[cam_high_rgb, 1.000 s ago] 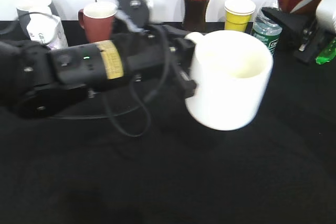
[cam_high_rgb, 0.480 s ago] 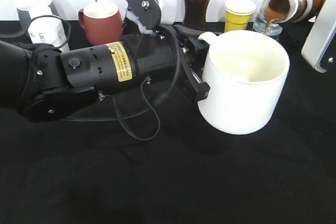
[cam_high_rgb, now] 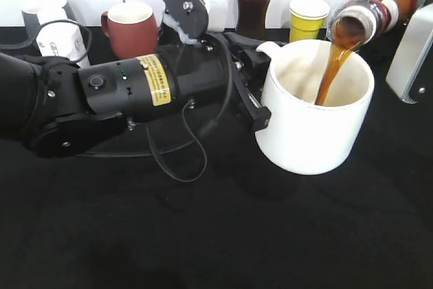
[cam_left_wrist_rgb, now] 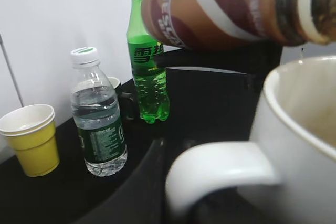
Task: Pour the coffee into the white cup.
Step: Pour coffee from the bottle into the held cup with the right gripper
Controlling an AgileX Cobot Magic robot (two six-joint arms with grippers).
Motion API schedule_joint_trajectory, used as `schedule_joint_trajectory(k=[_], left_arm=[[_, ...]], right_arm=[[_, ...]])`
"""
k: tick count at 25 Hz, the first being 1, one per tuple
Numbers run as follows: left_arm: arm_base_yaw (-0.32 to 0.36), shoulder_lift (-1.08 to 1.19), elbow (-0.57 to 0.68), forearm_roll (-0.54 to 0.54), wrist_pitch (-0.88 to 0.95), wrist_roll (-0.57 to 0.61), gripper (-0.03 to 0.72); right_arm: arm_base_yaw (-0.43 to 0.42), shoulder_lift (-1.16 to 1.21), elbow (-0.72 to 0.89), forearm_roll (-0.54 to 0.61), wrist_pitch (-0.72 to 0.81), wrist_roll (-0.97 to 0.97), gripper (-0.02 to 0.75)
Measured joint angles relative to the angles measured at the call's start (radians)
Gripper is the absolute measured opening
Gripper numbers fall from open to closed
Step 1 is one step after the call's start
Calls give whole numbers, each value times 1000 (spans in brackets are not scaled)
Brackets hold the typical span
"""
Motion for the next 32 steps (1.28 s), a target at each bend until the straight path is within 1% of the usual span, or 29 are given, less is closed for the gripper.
schedule_joint_trajectory(k=[5,9,14,25,29,30,32], left_arm=[[-1,0,0,0,0,-1,52],[-1,0,0,1,0,-24,52],[-1,0,0,4,6,-45,52],[-2,0,0,15,77,-49,52],[-2,0,0,16,77,-77,52],[-2,0,0,16,76,-80,52],[-2,0,0,15,56,-83,52]], right_arm=[[0,0,0,0,-1,-43,514],[0,0,0,29,-1,-82,514],[0,0,0,34,-1,-115,514],[0,0,0,46,-1,-189,514],[0,0,0,50,-1,-164,514],[0,0,0,50,-1,-141,514],[0,0,0,41,-1,-32,514]])
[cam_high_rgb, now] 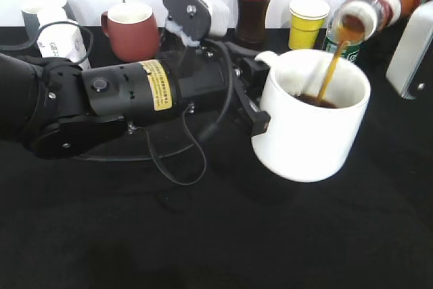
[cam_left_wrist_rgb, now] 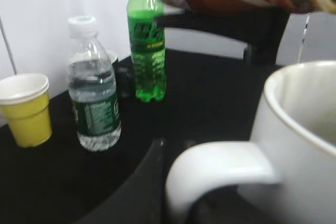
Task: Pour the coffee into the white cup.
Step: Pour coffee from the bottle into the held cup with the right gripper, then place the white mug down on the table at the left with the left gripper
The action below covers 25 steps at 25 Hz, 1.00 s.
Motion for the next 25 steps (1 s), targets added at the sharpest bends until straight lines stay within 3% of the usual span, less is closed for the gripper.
schedule_joint_trajectory(k=[4,8,12,14,17,19,22,25], left_arm=[[0,2,-4,-19,-42,0,52],[12,6,-7,-27,-62,-1,52],[108,6,5,-27,-66,-3,52],[198,6,53,-7,-95,-3,52],[298,6,133,-4,-156,7,52],[402,6,197,-4,-184,88,52],[502,42,207,-40,-263,125,52],[531,96,209,-132,-307,185,52]], right_arm=[[0,0,0,-110,-9,278,514],[0,0,0,-125,-7,662,514],[0,0,1,-125,9,1277,514],[0,0,6,-124,10,1504,514],[0,0,7,-124,10,1527,514],[0,0,7,-124,10,1532,514],[0,0,7,-124,10,1532,514],[0,0,7,-124,10,1532,514]])
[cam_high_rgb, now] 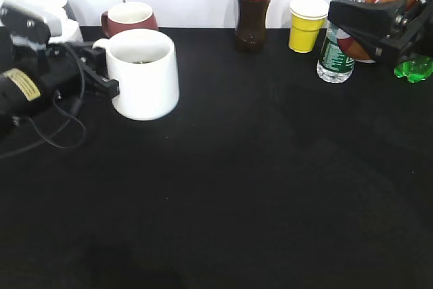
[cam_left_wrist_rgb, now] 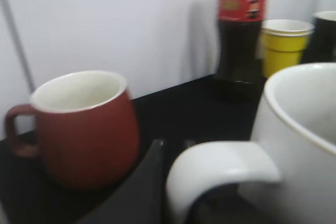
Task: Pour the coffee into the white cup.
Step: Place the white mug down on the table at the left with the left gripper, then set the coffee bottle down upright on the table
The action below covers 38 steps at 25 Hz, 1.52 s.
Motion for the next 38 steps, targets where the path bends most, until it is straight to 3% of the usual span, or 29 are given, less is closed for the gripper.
schedule_joint_trajectory(k=[2,7,12,16,25,28,31,38], left_arm=[[0,98,0,-61,-79,26,52],[0,169,-25,-206,-82,91,52],[0,219,-59,-209,-116,90,56],[1,219,-59,-214,-128,82,240],[3,80,146,-224,-154,78,255],[3,-38,253,-216,-154,78,255],[3,-175,327,-176,-146,78,255],[3,-388,332,-27,35,63,255]], right_arm=[[0,0,0,0,0,0,514],[0,0,0,0,0,0,514],[0,0,0,0,0,0,514],[0,0,0,0,0,0,514],[0,0,0,13,11,1,514],[0,18,0,175,142,-3,514],[0,139,0,268,149,-144,514],[0,473,1,493,-128,-502,514]])
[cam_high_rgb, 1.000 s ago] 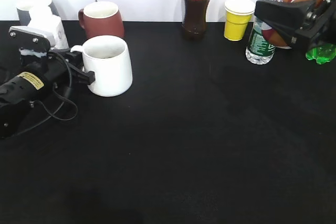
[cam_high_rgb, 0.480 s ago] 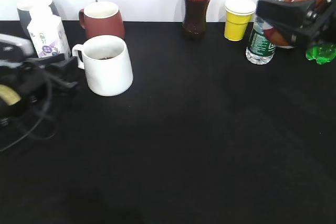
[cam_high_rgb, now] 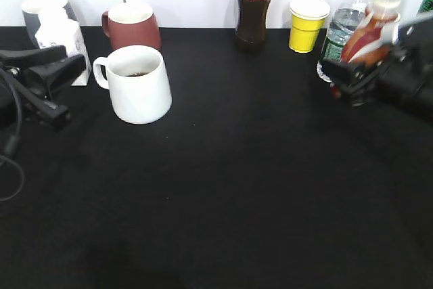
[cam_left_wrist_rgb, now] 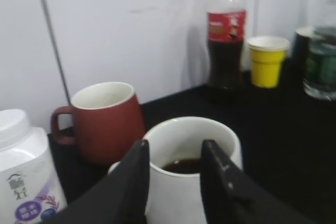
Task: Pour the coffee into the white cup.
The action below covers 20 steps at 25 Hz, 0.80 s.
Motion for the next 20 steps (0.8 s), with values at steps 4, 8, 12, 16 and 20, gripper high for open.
schedule_joint_trajectory(k=[4,8,12,16,20], left_arm=[[0,-22,0,12,23,0,255],[0,-23,0,12,24,-3,255],[0,-23,0,21,19,-4,255],[0,-23,0,32,15,-33,255],[0,-23,0,34,15,-43,255]], right_arm=[[0,140,-3,60,-98,-40,514],[0,171,-4,63,-118,-74,514],[0,171,-4,63,-118,-74,515],[0,166,41,63,-129,-61,610],[0,63,85,95,6,-59,617]])
